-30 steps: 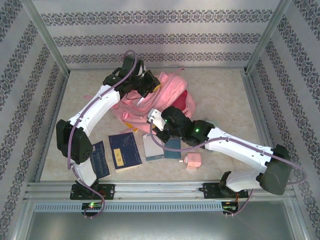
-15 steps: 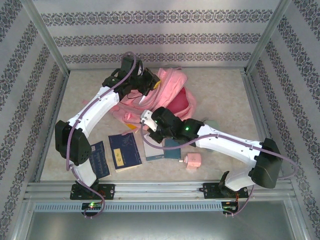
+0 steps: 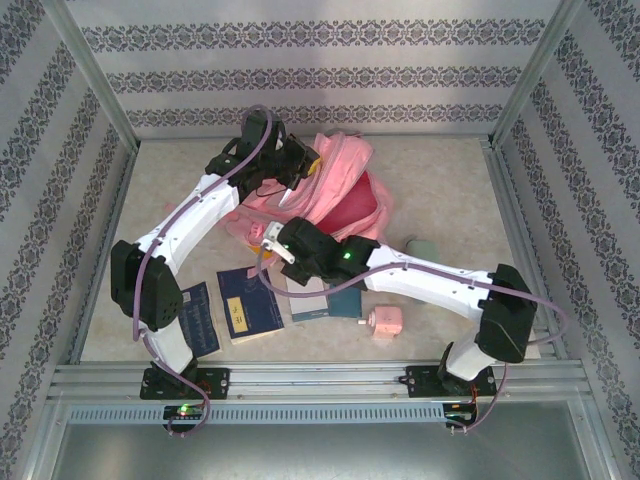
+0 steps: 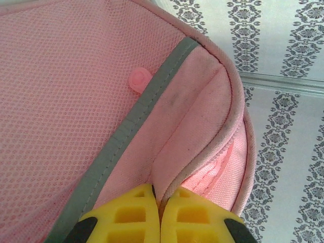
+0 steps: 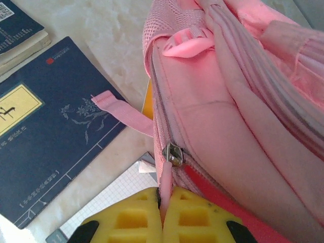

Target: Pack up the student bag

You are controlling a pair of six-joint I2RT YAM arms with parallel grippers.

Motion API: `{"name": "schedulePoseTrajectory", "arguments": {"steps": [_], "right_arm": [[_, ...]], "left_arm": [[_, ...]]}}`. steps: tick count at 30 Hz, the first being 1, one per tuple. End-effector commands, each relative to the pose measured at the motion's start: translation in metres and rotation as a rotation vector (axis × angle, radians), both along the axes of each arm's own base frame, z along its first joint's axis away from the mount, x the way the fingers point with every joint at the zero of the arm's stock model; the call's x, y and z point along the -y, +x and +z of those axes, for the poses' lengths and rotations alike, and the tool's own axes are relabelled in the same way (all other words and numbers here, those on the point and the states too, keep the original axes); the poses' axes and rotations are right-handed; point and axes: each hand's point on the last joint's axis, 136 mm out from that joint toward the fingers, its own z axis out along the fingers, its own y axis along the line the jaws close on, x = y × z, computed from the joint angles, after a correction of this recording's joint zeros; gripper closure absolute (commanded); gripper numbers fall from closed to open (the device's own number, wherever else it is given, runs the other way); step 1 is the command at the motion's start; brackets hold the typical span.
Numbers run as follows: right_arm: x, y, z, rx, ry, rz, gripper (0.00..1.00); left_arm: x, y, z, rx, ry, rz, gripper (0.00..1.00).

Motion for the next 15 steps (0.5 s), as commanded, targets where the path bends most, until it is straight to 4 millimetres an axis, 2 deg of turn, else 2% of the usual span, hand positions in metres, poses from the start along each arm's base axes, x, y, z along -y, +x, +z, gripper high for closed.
{"name": "schedulePoseTrajectory", "arguments": {"steps": [1, 9, 15], "right_arm": [[-0.017, 0.003, 0.010, 0.022, 0.004, -0.017, 0.95], [-0.021, 0.014, -0.006, 0.032, -0.126, -0.079, 0.95], [0.007, 0.024, -0.003, 0.092, -0.152, -0.136, 0.95]], "left_arm": [[0.002, 0.007, 0.066, 0.158, -0.154, 0.039, 1.00], [0.001, 0.009, 0.066, 0.145, -0.172, 0.090, 1.00], [-0.015, 0.004, 0.071, 0.160, -0.121, 0.143, 1.00]]}}
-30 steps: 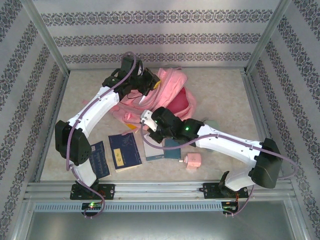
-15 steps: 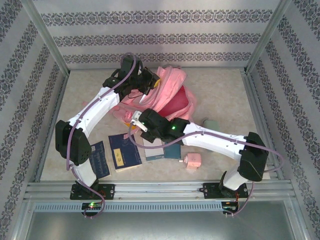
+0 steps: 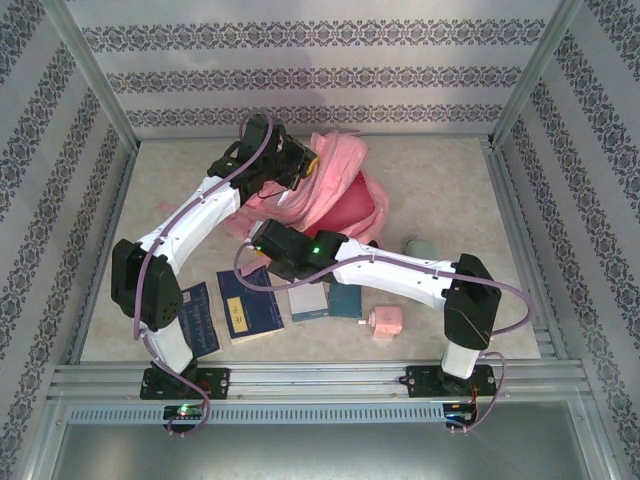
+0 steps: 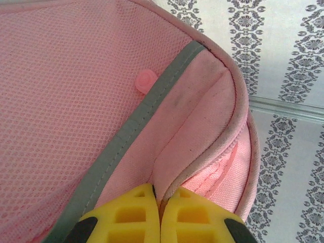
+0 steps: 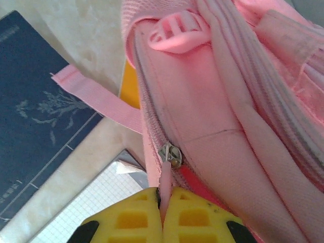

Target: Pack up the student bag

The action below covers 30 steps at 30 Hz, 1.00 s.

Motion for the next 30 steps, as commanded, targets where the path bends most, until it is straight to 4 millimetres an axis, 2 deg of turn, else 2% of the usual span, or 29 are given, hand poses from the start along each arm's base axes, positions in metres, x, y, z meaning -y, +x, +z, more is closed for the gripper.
{"name": "schedulePoseTrajectory", "arguments": {"steps": [1, 7, 10, 17, 22, 30], "right_arm": [[0.018, 0.008, 0.014, 0.061, 0.012, -0.051, 0.95], [0.057, 0.027, 0.020, 0.095, 0.034, -0.155, 0.97], [0.066, 0.029, 0.022, 0.102, 0.069, -0.160, 0.97], [0.058, 0.013, 0.008, 0.051, 0.156, -0.104, 0.96], [0.042, -0.004, -0.004, 0.010, 0.191, -0.035, 0.93], [0.034, -0.011, -0.018, -0.009, 0.184, 0.000, 0.93]], "left_arm": [[-0.008, -0.006, 0.077, 0.168, -0.111, 0.062, 1.00], [-0.015, -0.008, 0.079, 0.147, -0.112, 0.117, 1.00], [-0.017, -0.007, 0.084, 0.148, -0.111, 0.155, 1.00], [-0.015, 0.003, 0.097, 0.164, -0.107, 0.203, 1.00], [-0.017, 0.006, 0.094, 0.156, -0.095, 0.233, 1.00], [-0.019, 0.005, 0.089, 0.143, -0.093, 0.261, 1.00]]}}
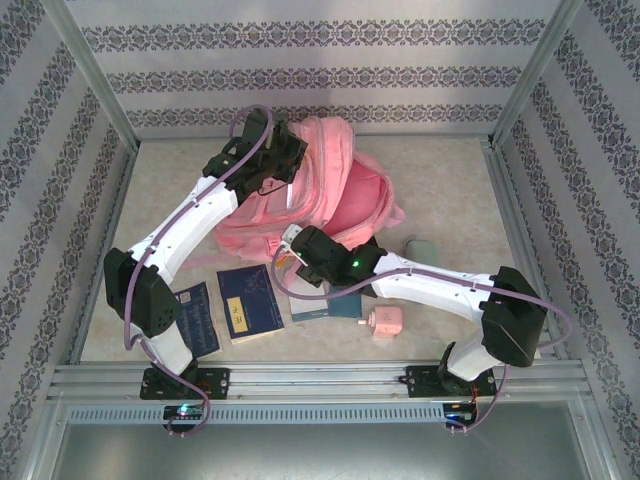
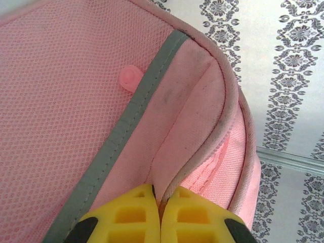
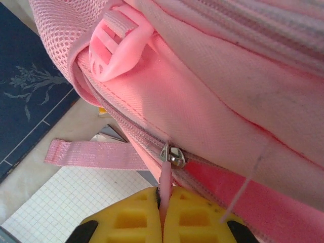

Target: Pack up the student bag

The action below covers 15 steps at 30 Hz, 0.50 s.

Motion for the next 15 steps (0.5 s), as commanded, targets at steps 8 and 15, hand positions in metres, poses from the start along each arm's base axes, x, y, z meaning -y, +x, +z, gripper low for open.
{"name": "schedulePoseTrajectory", "arguments": {"steps": [8, 15], "right_arm": [[-0.032, -0.014, -0.014, -0.029, 0.023, 0.098, 0.90], [-0.049, -0.018, -0.016, -0.042, 0.034, 0.132, 0.90]], "left_arm": [[0.005, 0.003, 0.056, 0.118, -0.127, 0.056, 1.00], [0.005, 0.002, 0.054, 0.115, -0.128, 0.062, 1.00]]}}
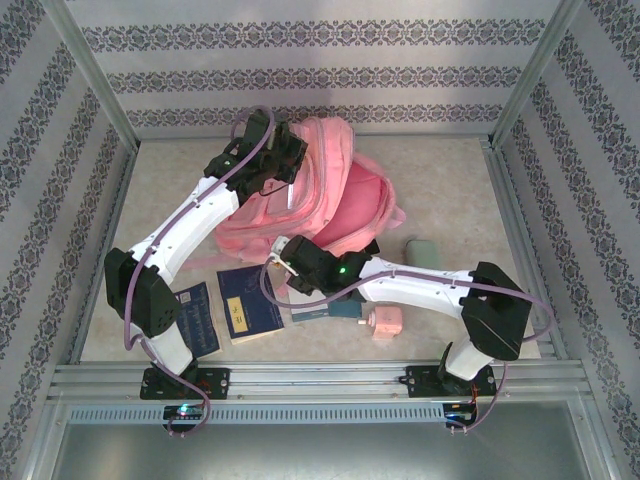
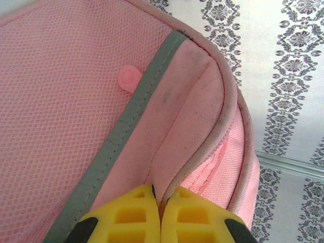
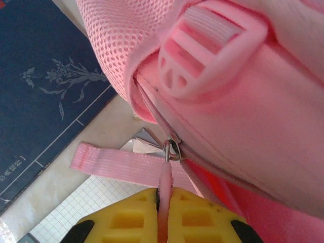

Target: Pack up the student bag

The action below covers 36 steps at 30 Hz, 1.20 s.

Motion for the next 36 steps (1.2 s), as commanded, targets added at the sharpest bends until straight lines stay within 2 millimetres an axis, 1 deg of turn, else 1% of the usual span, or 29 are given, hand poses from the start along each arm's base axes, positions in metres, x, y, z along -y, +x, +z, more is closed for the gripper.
{"name": "schedulePoseTrajectory", "arguments": {"steps": [1, 7, 11, 14, 17, 18, 19, 22, 24, 26, 27, 28, 29, 31, 34, 36], "right_arm": [[-0.023, -0.004, 0.008, -0.004, 0.038, 0.057, 0.90], [-0.036, 0.000, 0.000, -0.023, 0.036, 0.051, 0.89], [-0.050, -0.005, -0.009, -0.052, 0.030, 0.079, 0.88], [-0.059, -0.008, -0.011, -0.053, 0.017, 0.107, 0.88], [-0.065, -0.006, -0.013, -0.047, 0.005, 0.113, 0.87], [-0.066, -0.005, -0.013, -0.042, -0.003, 0.115, 0.85], [-0.065, -0.003, -0.012, -0.036, -0.014, 0.113, 0.82], [-0.057, -0.001, -0.004, -0.017, -0.024, 0.089, 0.65], [-0.049, -0.001, 0.006, 0.001, -0.008, 0.073, 0.57], [-0.042, -0.003, 0.021, 0.019, 0.034, 0.064, 0.50], [-0.040, -0.005, 0.029, 0.025, 0.059, 0.069, 0.49], [-0.037, -0.008, 0.040, 0.034, 0.092, 0.073, 0.47], [-0.035, -0.012, 0.052, 0.037, 0.133, 0.081, 0.47], [-0.028, -0.020, 0.072, 0.046, 0.203, 0.092, 0.45], [-0.014, -0.032, 0.097, 0.059, 0.291, 0.099, 0.44], [0.000, -0.038, 0.112, 0.075, 0.337, 0.093, 0.44]], "left_arm": [[0.005, 0.002, 0.054, 0.119, -0.125, 0.043, 1.00], [0.005, 0.002, 0.052, 0.115, -0.127, 0.044, 1.00], [0.007, 0.003, 0.051, 0.113, -0.129, 0.036, 1.00], [0.011, 0.004, 0.049, 0.110, -0.141, 0.024, 1.00], [0.012, 0.003, 0.047, 0.106, -0.137, 0.016, 1.00], [0.012, 0.003, 0.046, 0.107, -0.134, 0.013, 1.00], [0.012, 0.002, 0.046, 0.109, -0.128, 0.008, 1.00], [0.011, 0.000, 0.044, 0.107, -0.109, -0.018, 1.00], [0.013, -0.001, 0.043, 0.113, -0.101, -0.057, 1.00], [0.015, -0.004, 0.043, 0.135, -0.069, -0.132, 1.00], [0.017, -0.006, 0.041, 0.147, -0.042, -0.187, 1.00], [0.018, -0.010, 0.036, 0.142, 0.003, -0.261, 1.00], [0.018, -0.015, 0.027, 0.115, 0.047, -0.330, 1.00], [0.018, -0.025, 0.012, 0.072, 0.071, -0.436, 1.00], [0.015, -0.035, -0.009, 0.045, 0.059, -0.518, 1.00], [0.008, -0.039, -0.012, 0.051, 0.078, -0.541, 1.00]]}}
